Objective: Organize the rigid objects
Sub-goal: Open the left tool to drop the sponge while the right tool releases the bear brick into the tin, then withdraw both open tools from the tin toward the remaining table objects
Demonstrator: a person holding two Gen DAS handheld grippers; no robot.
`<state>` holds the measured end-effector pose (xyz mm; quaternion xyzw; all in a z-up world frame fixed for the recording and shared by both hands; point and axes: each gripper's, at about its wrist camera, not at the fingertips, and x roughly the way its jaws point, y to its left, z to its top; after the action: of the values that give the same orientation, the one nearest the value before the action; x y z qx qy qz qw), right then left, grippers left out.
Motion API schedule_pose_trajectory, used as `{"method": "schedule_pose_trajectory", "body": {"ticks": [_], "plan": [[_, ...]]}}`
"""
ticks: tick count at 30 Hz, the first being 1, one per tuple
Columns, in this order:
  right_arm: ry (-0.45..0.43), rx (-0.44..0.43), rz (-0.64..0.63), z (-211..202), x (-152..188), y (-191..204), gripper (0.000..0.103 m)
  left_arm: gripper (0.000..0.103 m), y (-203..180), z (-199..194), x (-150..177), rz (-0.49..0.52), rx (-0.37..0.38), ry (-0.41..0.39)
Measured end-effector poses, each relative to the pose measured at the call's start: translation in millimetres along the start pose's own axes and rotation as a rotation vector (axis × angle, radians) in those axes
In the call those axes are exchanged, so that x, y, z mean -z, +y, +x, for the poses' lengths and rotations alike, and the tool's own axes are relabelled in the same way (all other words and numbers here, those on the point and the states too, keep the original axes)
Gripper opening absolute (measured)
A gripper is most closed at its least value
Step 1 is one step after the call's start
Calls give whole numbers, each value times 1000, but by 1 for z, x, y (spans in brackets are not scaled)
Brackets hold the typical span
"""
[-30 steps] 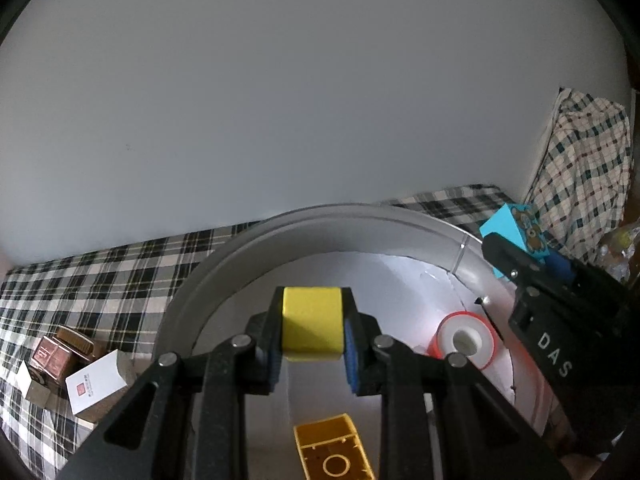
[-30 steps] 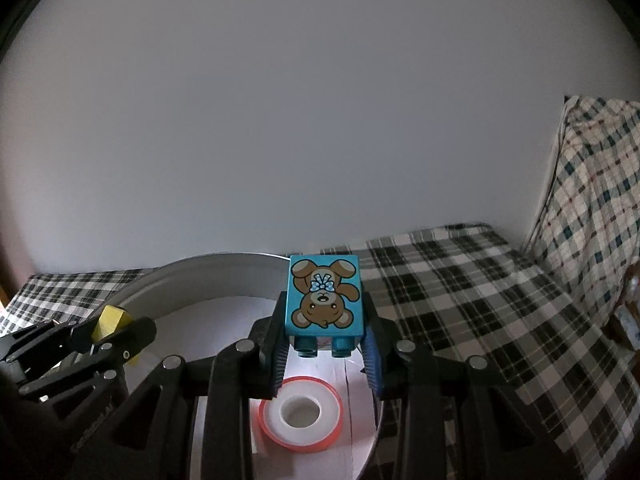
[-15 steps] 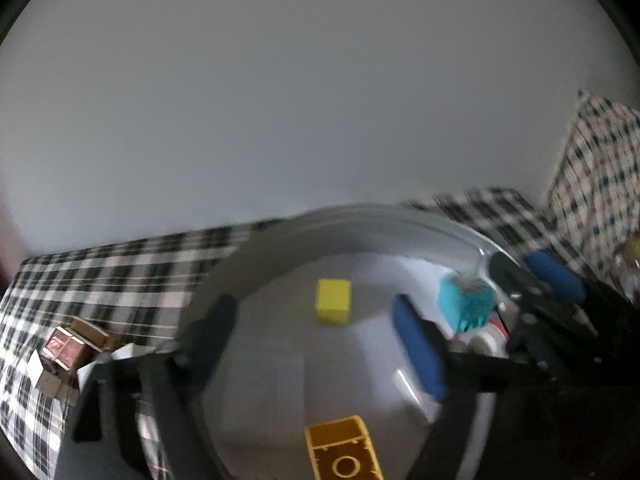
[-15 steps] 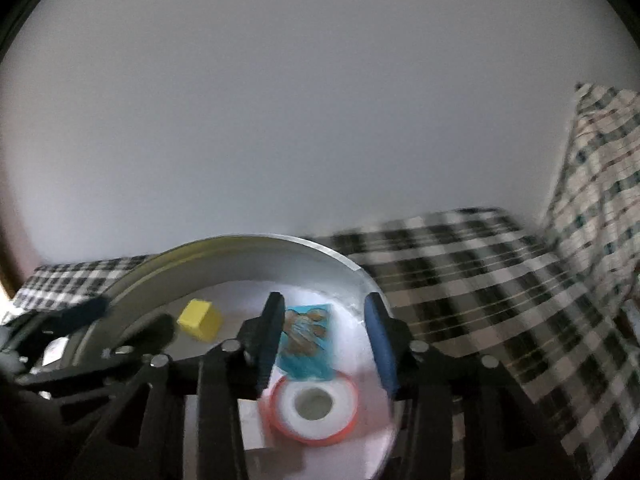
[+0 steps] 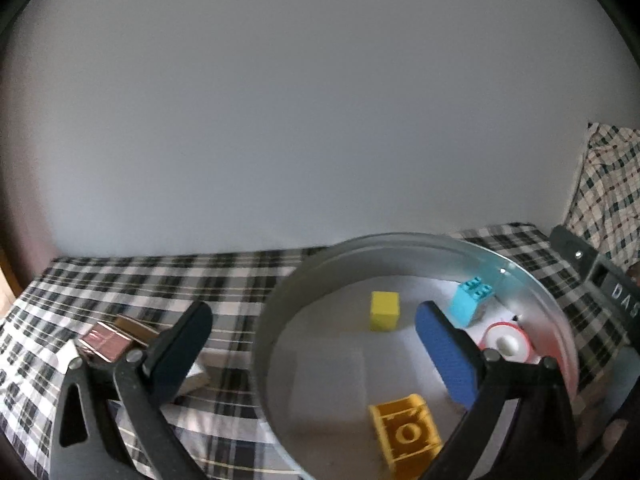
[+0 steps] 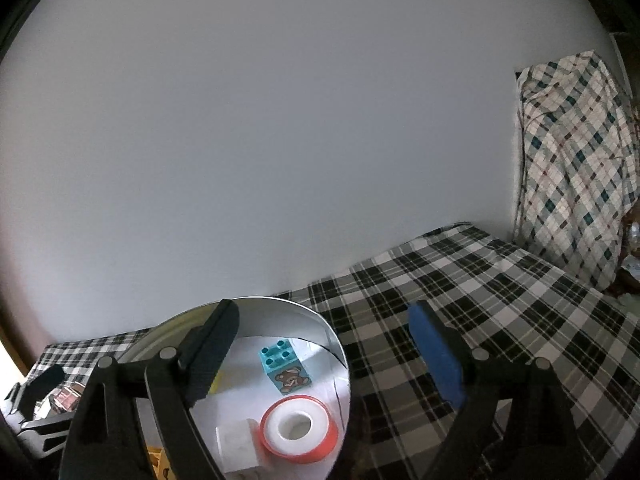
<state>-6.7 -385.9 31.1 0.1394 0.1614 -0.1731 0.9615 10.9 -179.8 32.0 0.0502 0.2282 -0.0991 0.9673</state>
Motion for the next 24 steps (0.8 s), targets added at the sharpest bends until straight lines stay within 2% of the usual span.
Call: {"method": "schedule_pose_trajectory", "body": {"ticks": [4,6,7,11,14,19,24], "plan": [[-120,50,-34,-23,4,9,88,102,11,-10,7,11,-34,-56],[-209,85,-65,-38,7,15,93,102,16,-10,8,8,-46,-76],[-263,102,-85,-46,10,19,99,102,20,-12,9,1,-47,-87],[-381,146,-113,-66,18,27,100,102,29,-20,13,-5,-62,-134],[-419,161,-110,-75,22,30,101,102,33,-23,17,10,-82,-151],[-404,193,-159,-77,28,38,101,102,37,-26,23,32,-94,-167],[-435,221,-133,-91,33,32,101,102,44,-32,26,26,-68,-163]]}}
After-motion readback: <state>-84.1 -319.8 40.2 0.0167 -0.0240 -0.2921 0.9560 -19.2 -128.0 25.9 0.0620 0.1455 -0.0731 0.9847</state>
